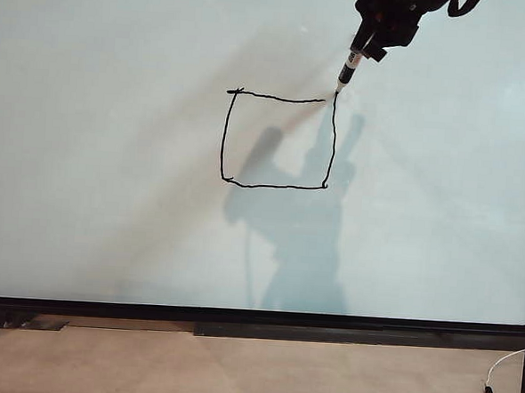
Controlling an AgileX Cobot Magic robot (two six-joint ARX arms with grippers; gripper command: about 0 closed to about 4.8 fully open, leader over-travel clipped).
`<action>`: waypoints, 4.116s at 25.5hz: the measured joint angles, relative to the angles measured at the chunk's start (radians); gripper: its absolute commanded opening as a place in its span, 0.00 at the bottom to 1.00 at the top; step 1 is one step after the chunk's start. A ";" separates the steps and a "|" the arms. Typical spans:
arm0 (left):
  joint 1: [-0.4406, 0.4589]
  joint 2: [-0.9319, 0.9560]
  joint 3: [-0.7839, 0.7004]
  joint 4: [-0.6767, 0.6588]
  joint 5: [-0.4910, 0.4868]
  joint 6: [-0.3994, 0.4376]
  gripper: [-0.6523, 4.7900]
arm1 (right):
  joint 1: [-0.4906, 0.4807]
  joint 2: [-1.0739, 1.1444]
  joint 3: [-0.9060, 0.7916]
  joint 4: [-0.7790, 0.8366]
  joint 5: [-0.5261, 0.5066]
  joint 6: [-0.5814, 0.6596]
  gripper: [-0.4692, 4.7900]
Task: Pick up the pen on the shelf to the right of the whiteboard and draw a rectangle.
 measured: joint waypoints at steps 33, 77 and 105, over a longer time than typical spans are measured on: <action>-0.001 0.000 0.000 -0.003 0.001 0.000 0.11 | -0.346 -1.127 -0.654 -0.166 -0.054 0.693 0.07; 0.000 0.000 0.000 -0.003 0.000 0.000 0.11 | -0.642 -1.325 -1.010 -0.036 -0.286 0.835 0.07; 0.000 0.000 0.000 -0.003 0.000 0.000 0.11 | -0.641 -1.325 -1.012 -0.037 -0.243 0.796 0.07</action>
